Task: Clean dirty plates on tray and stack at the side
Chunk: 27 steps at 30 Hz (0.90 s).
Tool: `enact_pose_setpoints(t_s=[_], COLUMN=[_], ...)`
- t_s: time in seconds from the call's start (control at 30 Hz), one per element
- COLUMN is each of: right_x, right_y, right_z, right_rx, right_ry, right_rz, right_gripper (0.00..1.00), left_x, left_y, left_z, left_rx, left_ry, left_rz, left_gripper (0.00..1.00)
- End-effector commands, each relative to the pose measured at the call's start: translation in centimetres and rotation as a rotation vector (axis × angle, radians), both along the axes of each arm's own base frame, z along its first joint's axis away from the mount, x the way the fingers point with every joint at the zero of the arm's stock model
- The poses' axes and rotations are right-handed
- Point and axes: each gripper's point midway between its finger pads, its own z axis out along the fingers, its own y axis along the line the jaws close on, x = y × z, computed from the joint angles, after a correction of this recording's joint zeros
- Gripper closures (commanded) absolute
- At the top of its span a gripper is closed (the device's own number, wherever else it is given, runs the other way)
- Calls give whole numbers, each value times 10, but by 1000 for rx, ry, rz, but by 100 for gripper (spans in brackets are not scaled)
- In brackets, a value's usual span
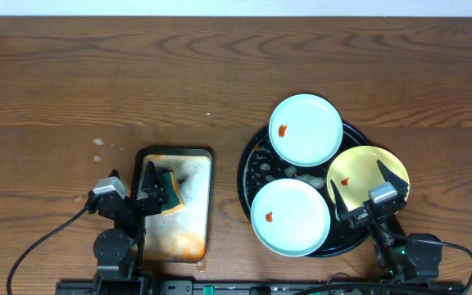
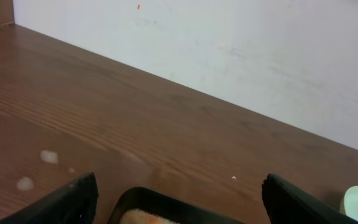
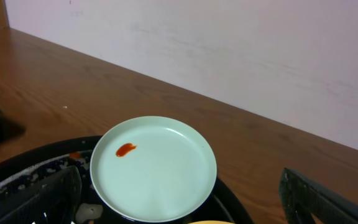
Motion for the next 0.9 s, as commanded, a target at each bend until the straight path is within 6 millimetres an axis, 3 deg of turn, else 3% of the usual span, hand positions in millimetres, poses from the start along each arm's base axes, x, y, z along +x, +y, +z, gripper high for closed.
enact_pose_setpoints(t_s=[0.0, 0.87], right_x=[0, 0], right_y=[-1, -1], right_z=[-2, -2], right_rx=[-6, -6], right_ry=[4, 4], right_rz=[-5, -5], right_gripper=[1, 1], left_x=[-1, -1], left_y=[3, 3], left_z=[-18, -18], left_rx=[20, 20], left_ry=[61, 61], left_rz=[10, 10], left_gripper=[15, 15])
